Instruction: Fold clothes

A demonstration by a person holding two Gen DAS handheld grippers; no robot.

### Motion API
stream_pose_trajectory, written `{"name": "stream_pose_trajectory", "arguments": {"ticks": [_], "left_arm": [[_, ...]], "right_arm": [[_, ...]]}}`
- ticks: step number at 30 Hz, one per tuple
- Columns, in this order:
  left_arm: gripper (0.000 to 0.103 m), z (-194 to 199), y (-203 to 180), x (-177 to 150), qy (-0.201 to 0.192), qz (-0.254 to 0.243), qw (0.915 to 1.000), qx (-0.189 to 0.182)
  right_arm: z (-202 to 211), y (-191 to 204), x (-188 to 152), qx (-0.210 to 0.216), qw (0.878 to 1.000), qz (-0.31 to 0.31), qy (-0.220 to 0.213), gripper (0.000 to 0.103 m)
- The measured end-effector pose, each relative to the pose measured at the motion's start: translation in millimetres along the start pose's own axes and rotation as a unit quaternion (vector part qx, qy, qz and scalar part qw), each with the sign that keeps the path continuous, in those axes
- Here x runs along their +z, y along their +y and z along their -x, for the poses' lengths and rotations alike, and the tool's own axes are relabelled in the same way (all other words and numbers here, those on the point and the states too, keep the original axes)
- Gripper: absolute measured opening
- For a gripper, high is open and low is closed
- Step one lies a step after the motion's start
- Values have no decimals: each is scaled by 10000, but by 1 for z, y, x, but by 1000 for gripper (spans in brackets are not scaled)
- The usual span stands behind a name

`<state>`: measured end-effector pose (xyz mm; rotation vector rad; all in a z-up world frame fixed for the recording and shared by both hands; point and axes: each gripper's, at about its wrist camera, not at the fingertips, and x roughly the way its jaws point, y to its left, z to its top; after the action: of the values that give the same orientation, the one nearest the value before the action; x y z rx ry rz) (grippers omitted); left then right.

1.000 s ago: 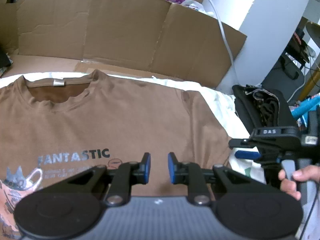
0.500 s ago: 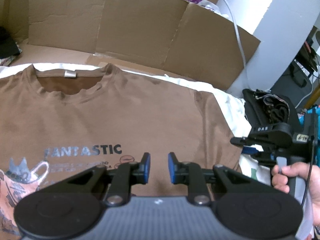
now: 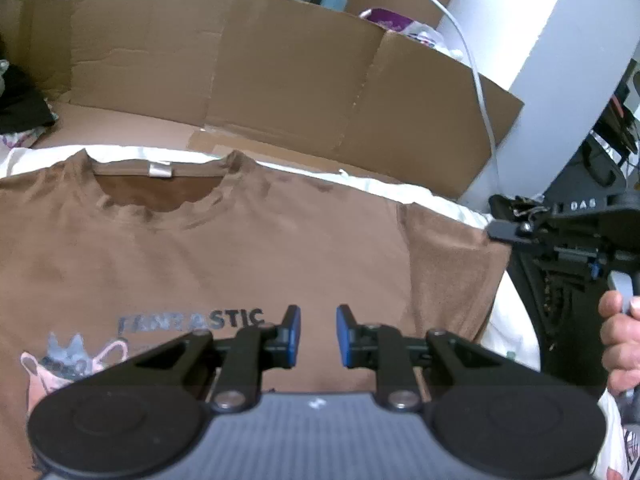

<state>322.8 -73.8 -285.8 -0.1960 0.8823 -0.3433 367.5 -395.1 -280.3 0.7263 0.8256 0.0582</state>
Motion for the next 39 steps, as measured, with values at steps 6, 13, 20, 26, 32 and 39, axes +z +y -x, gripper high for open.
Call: {"name": "stream_pose_trajectory", "arguments": {"ticks": [6,13,20,26,32,39], "left_arm": [[20,2,12,0,-62,104,9999,-38],[20,2,35,-7,-62,291,9995,-67],[21,-2,59,-11,-27,499,9987,39],[31,-5,59,-3,-92,548,9984,93],[45,-29,39,12,-73,382,9992,84],[44,-74,9,21,12,-296,9993,225]], "right_arm": [[-17,29,-13,157,9995,222,130,1],[-42,53,-29,75,9983,498,292,1],[-70,72,-44,205,9955,610,694,5],[-67,80,-43,523,9934,744,701,47],[-45,49,-25,378,9953,696,558,47],[-13,-9,-11,-15,9967,642,491,47]]}}
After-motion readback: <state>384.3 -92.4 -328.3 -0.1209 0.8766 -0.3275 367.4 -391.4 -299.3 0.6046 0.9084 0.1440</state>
